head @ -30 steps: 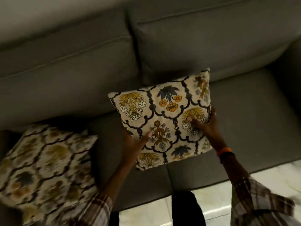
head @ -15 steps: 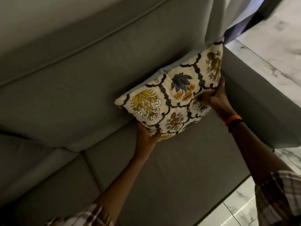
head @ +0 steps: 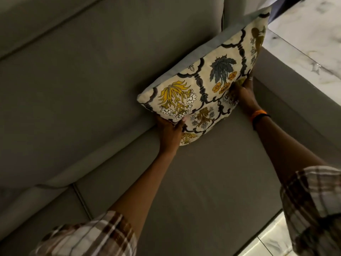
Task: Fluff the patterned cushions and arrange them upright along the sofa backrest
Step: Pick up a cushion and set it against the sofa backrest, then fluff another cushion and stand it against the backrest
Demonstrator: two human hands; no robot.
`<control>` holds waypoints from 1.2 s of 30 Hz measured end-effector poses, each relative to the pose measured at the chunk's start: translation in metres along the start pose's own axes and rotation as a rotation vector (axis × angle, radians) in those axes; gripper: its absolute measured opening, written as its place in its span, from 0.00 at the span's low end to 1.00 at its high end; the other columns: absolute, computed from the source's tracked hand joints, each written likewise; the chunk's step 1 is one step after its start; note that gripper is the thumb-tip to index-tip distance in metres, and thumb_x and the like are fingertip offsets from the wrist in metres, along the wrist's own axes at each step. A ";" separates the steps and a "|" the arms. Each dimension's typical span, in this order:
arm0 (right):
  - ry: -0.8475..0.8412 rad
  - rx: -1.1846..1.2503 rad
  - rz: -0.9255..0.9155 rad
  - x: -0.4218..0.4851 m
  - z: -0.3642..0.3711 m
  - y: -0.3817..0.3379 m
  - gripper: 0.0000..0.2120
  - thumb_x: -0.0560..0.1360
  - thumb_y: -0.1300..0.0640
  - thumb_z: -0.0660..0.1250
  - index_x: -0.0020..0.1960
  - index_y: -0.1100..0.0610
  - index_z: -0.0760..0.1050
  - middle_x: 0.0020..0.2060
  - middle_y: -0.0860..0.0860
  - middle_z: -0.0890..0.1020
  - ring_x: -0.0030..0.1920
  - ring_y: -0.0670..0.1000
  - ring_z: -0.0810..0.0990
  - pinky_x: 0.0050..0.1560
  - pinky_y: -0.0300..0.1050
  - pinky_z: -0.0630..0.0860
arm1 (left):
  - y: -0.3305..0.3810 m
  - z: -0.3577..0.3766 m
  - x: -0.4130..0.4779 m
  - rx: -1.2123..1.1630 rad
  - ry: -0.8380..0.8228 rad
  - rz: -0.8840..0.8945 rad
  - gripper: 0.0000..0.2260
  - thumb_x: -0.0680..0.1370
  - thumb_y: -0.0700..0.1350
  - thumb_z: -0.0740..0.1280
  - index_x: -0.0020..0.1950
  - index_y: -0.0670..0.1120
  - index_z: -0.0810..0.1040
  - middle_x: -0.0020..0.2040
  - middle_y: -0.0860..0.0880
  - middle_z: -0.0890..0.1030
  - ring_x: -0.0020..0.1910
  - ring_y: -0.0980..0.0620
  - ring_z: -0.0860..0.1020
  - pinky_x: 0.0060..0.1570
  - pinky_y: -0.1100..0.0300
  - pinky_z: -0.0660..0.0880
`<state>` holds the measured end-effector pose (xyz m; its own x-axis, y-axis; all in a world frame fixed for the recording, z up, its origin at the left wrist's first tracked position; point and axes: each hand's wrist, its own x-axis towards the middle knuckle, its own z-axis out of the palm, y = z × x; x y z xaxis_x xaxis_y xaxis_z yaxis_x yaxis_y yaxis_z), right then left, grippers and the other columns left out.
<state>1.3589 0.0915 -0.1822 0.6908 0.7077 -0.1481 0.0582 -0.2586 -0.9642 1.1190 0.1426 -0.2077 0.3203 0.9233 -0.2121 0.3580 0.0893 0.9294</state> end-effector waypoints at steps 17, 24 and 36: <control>-0.205 -0.998 -0.136 -0.300 0.214 0.088 0.48 0.73 0.28 0.56 0.83 0.57 0.59 0.85 0.62 0.55 0.86 0.63 0.48 0.85 0.66 0.44 | -0.163 -0.222 -0.142 1.067 -0.065 0.244 0.41 0.78 0.67 0.58 0.83 0.48 0.47 0.81 0.42 0.62 0.82 0.41 0.54 0.77 0.32 0.55; -0.444 -1.055 -0.431 -0.426 0.367 0.054 0.49 0.73 0.29 0.60 0.82 0.61 0.61 0.83 0.64 0.60 0.85 0.64 0.53 0.84 0.68 0.52 | -0.226 -0.437 -0.233 1.154 0.051 0.094 0.41 0.76 0.68 0.57 0.82 0.46 0.54 0.81 0.43 0.61 0.82 0.40 0.54 0.77 0.31 0.50; -0.838 -0.601 -0.411 -0.700 0.677 -0.049 0.42 0.76 0.40 0.73 0.82 0.58 0.64 0.73 0.65 0.74 0.72 0.68 0.74 0.71 0.67 0.74 | -0.295 -0.798 -0.441 1.008 0.403 -0.407 0.35 0.79 0.64 0.47 0.81 0.45 0.56 0.82 0.38 0.57 0.82 0.36 0.53 0.80 0.34 0.48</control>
<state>0.3843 0.0542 -0.1805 -0.1539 0.9747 -0.1619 0.6676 -0.0182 -0.7443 0.1721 0.0077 -0.1474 -0.2171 0.9628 -0.1607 0.9649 0.2366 0.1140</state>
